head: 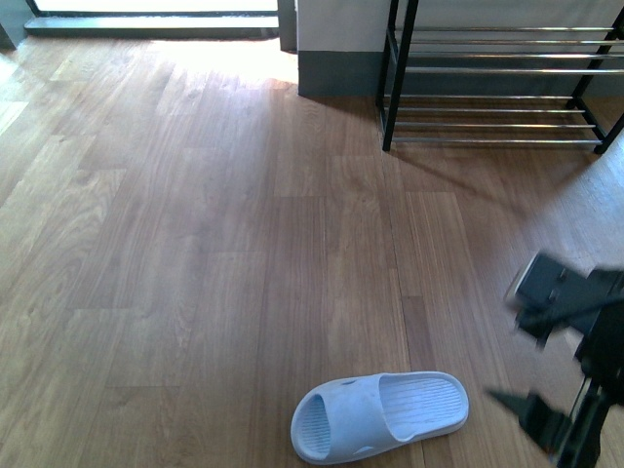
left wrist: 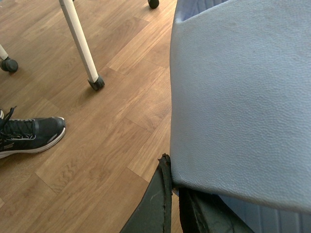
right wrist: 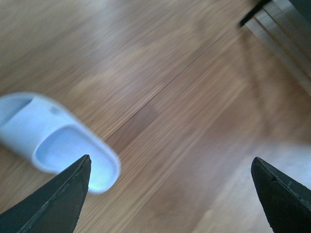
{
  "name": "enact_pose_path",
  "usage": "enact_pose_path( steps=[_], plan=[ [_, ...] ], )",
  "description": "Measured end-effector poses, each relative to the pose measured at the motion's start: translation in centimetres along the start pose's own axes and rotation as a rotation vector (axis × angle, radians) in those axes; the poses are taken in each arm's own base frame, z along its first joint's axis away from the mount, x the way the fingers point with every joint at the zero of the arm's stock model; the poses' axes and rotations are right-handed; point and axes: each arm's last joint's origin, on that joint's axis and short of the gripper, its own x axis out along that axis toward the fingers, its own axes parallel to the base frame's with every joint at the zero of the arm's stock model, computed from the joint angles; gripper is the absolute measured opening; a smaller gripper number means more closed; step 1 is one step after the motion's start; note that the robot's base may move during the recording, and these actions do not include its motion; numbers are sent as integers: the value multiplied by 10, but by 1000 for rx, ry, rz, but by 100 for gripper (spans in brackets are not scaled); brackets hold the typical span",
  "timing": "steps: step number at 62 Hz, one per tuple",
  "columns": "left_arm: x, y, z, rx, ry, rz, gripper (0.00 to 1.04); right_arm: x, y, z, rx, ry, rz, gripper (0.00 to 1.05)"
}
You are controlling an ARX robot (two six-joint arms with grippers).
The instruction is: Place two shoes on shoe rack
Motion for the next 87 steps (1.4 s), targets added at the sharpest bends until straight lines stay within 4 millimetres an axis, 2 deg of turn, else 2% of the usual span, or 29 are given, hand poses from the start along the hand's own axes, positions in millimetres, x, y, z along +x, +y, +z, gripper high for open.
enact_pose_path(
  steps=[4, 8, 20, 37, 69, 74, 76, 80, 87],
  plan=[
    [0, 0, 0, 0, 0, 0, 2, 10, 12, -15, 18, 51, 132, 96],
    [0, 0, 0, 0, 0, 0, 2, 18, 14, -20, 22, 72, 175, 96],
    [0, 0, 0, 0, 0, 0, 2, 56, 6, -23, 12, 81, 187, 96],
    [0, 0, 0, 0, 0, 0, 2, 79, 28, -23, 45, 112, 350, 96],
    [0, 0, 0, 0, 0, 0, 2, 83, 28, -21, 54, 110, 332, 96],
    [0, 0, 0, 0, 0, 0, 2, 75, 33, -21, -6, -73, 357, 96],
    [0, 0, 0, 0, 0, 0, 2, 73, 34, -22, -27, -95, 355, 96],
    [0, 0, 0, 0, 0, 0, 2, 72, 40, -27, -51, -114, 366, 96],
    [0, 0, 0, 0, 0, 0, 2, 86, 48, -42, -27, -66, 392, 96]
  ],
)
